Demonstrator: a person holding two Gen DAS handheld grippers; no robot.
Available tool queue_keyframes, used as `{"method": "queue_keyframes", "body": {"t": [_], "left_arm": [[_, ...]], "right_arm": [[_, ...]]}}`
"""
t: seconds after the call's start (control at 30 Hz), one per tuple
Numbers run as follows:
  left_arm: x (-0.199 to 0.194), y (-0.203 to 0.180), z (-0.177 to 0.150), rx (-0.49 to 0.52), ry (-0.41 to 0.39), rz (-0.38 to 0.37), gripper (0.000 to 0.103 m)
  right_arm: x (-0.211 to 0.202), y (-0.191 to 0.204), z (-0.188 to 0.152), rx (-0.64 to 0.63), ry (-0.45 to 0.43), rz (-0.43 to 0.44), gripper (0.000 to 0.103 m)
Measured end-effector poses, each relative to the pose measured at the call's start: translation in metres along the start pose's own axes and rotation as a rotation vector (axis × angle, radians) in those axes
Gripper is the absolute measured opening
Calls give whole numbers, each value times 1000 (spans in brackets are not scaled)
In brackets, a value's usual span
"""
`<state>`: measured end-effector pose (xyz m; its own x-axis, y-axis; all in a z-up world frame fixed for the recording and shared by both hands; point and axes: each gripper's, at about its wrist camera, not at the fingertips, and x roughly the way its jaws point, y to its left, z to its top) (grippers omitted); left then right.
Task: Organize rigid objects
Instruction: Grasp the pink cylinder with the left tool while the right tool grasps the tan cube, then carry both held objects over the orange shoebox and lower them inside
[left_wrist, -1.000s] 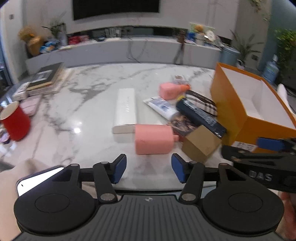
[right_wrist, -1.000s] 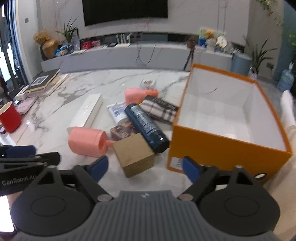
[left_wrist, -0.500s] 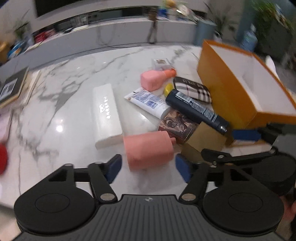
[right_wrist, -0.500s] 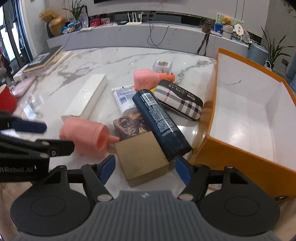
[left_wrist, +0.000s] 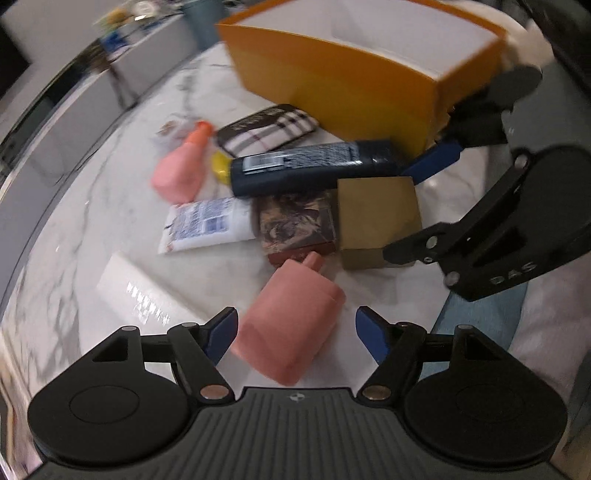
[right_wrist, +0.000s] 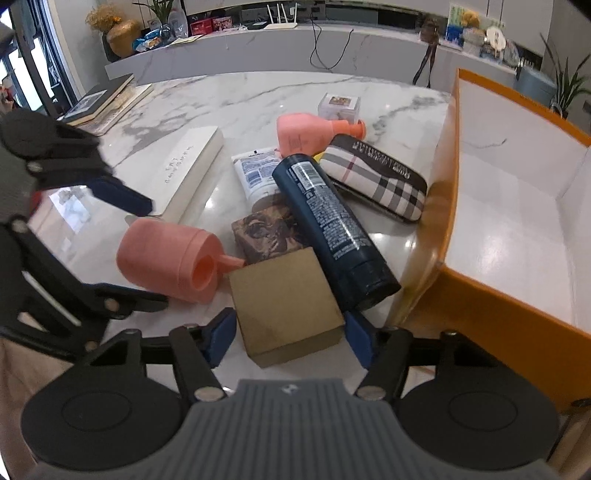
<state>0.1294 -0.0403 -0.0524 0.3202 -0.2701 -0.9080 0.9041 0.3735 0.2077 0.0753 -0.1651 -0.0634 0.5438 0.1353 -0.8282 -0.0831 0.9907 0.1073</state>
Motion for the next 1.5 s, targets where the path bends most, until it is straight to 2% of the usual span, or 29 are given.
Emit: {"method": "queue_keyframes", "body": {"t": [0.17, 0.23, 0.27, 0.37, 0.5, 0.57, 0.67, 0.8, 0.9, 1.2, 1.37, 1.5], "left_arm": [[19, 5, 7, 55, 47, -27, 81], [22, 9, 8, 57, 62, -31, 80], [23, 10, 9, 52, 70, -39, 78], [26, 15, 10, 25, 98, -69, 73], [29, 15, 10, -21, 158, -128, 69], [32, 14, 11, -48, 165, -124, 67], [34, 17, 12, -102, 175, -127, 62], [35, 15, 11, -154, 186, -102, 62], [28, 13, 8, -190, 168, -62, 62], [-20, 16, 16, -331, 78, 4, 62], [-58, 15, 36, -359, -12, 7, 62], [-81, 6, 66, -338, -95, 9, 62]], "right_arm": [[-3, -3, -1, 44, 50, 76, 61], [-3, -2, 0, 41, 47, 78, 60], [-2, -1, 1, 33, 38, 68, 63], [4, 1, 7, 14, 23, 54, 66], [16, 3, 12, 27, 48, 67, 66], [20, 4, 14, 26, 53, 63, 66], [24, 3, 16, 36, 57, 63, 62], [23, 0, 14, 30, 49, 74, 61], [17, 0, 11, 28, 40, 91, 61], [-27, -1, 16, 4, -76, 91, 60], [-73, -10, 30, -19, -198, 74, 60], [-107, -40, 42, 13, -261, 24, 61]]}}
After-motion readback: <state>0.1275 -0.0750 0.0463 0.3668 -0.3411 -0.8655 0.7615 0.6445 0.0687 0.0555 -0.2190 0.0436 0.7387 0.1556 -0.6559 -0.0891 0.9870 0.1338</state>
